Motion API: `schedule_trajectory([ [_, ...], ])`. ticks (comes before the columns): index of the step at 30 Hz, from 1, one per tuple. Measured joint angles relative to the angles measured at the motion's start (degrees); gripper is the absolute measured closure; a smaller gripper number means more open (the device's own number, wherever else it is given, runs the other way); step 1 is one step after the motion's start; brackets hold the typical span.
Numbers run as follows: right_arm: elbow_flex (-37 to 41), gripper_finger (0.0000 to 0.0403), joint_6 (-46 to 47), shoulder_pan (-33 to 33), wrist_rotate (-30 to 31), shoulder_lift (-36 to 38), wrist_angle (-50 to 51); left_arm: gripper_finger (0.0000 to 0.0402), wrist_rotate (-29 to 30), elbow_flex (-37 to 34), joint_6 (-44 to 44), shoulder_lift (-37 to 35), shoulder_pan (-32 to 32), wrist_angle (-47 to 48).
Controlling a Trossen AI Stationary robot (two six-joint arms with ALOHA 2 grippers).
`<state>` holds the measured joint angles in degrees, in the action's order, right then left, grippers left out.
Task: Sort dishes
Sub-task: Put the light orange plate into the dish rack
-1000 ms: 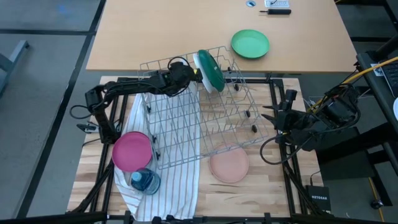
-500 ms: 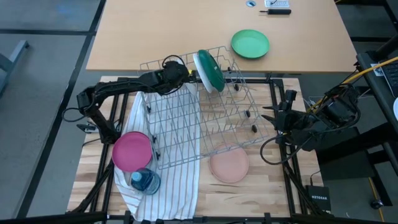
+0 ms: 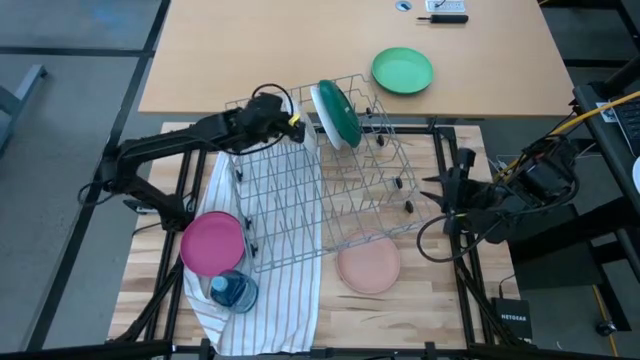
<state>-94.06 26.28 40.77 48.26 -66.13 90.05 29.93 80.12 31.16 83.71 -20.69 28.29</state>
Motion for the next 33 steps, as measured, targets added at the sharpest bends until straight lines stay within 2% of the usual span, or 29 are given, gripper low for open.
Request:
schedule_trajectory([
  [4,0.0,0.0267,3.8,0.1,-1.0,-1.3,-0.1,0.0231,-8.1,0.0,-7.1,-4.8,2.7,0.1],
  [8,0.0,0.0267,4.9,0.1,-3.5,-4.0,-0.1,0.0231,-12.8,0.0,-10.4,-8.1,6.5,2.2],
  [15,0.0,0.0267,5.0,0.1,-9.1,-11.7,-0.2,0.0231,-13.4,0.0,-13.5,-9.4,15.4,6.0],
  [20,0.0,0.0267,4.8,0.1,-15.6,-18.2,-0.1,0.0231,-13.4,0.0,-17.9,-8.0,22.1,5.5],
  [25,0.0,0.0267,5.0,0.1,-19.3,-25.2,-0.8,0.0231,-13.3,0.0,-19.6,-7.2,27.5,5.3],
  [28,0.0,0.0267,5.0,0.1,-22.2,-29.4,-3.2,0.0231,-13.3,0.0,-20.9,-6.6,30.3,5.8],
  [33,0.0,0.0267,5.0,0.1,-30.7,-35.2,-9.2,0.0231,-13.2,0.0,-21.7,-6.6,35.0,7.7],
])
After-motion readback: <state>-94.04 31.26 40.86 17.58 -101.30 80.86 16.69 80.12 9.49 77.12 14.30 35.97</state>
